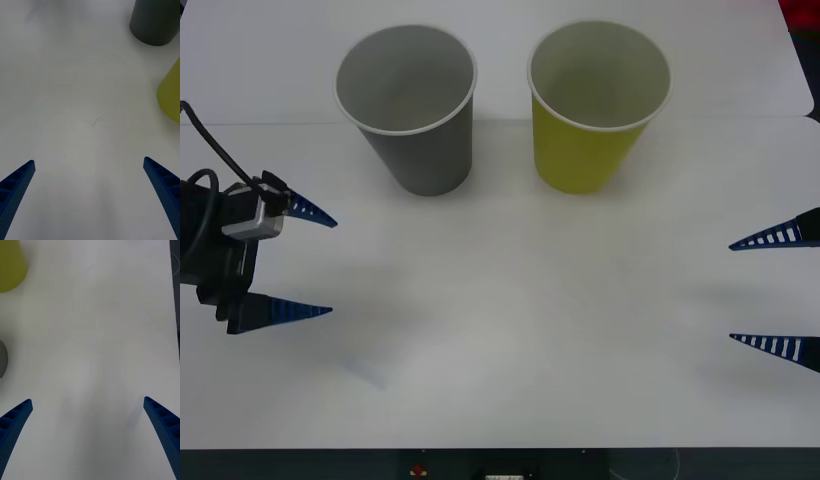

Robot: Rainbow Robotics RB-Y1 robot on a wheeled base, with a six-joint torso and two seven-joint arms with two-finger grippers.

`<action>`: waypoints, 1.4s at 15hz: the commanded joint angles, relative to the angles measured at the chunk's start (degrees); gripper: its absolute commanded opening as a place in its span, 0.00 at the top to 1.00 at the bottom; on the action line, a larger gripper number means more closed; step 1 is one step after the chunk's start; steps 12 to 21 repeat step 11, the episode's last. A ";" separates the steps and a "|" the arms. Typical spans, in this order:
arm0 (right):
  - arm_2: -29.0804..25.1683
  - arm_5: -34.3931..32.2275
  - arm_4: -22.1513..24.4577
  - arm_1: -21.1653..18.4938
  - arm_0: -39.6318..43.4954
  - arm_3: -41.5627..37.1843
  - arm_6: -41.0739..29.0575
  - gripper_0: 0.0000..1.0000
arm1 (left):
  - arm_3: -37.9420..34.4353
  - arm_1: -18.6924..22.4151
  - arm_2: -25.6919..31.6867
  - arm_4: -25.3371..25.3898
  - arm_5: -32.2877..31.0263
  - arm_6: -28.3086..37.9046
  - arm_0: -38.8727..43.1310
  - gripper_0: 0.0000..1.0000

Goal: Put the can into the green bin and the plastic bottle into the gray bin

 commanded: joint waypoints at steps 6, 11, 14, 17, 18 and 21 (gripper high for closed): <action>0.00 0.00 0.00 0.00 0.00 0.00 0.00 0.00 | 2.44 1.05 2.20 2.13 -0.01 -3.14 3.92 0.00; 0.00 0.00 0.00 0.00 0.00 0.00 0.00 0.00 | 2.44 1.05 2.20 1.69 -0.01 -2.96 3.92 0.00; 0.00 0.00 0.00 0.00 0.00 0.00 0.00 0.00 | 2.44 1.05 2.20 1.69 -0.01 -2.96 3.92 0.00; 0.00 0.00 0.00 0.00 0.00 0.00 0.00 0.00 | 2.44 1.05 2.20 1.69 -0.01 -2.96 3.92 0.00; 0.00 0.00 0.00 0.00 0.00 0.00 0.00 0.00 | 2.44 1.05 2.20 1.69 -0.01 -2.96 3.92 0.00; 0.00 0.00 0.00 0.00 0.00 0.00 0.00 0.00 | 2.44 1.05 2.20 1.69 -0.01 -2.96 3.92 0.00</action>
